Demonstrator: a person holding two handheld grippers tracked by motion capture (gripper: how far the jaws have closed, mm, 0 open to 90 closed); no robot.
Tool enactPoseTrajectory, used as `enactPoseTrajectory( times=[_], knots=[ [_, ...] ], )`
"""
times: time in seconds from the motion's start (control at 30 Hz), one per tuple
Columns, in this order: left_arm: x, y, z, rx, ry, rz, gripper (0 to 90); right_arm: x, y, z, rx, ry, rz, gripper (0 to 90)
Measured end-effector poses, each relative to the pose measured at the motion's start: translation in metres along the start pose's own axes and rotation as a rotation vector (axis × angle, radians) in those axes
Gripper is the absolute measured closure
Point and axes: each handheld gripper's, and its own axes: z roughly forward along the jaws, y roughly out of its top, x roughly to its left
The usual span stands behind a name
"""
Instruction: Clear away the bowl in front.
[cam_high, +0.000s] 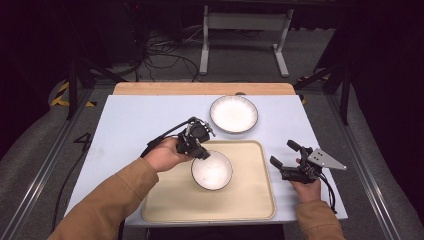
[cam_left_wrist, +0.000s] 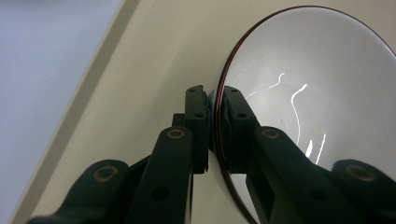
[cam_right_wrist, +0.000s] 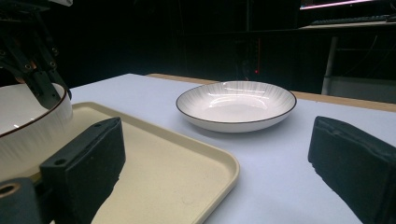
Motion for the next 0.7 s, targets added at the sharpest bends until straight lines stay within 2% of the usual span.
enactPoseTrajectory(
  times=[0.5, 0.7],
  knots=[
    [0.003, -0.003, 0.012, 0.021, -0.003, 0.003, 83.1, 0.0, 0.0, 0.0, 0.001, 0.0, 0.001, 4.4],
    [0.005, -0.004, 0.013, 0.019, -0.016, -0.005, 83.0, 0.0, 0.0, 0.0, 0.0, 0.0, 0.002, 4.4]
  ],
)
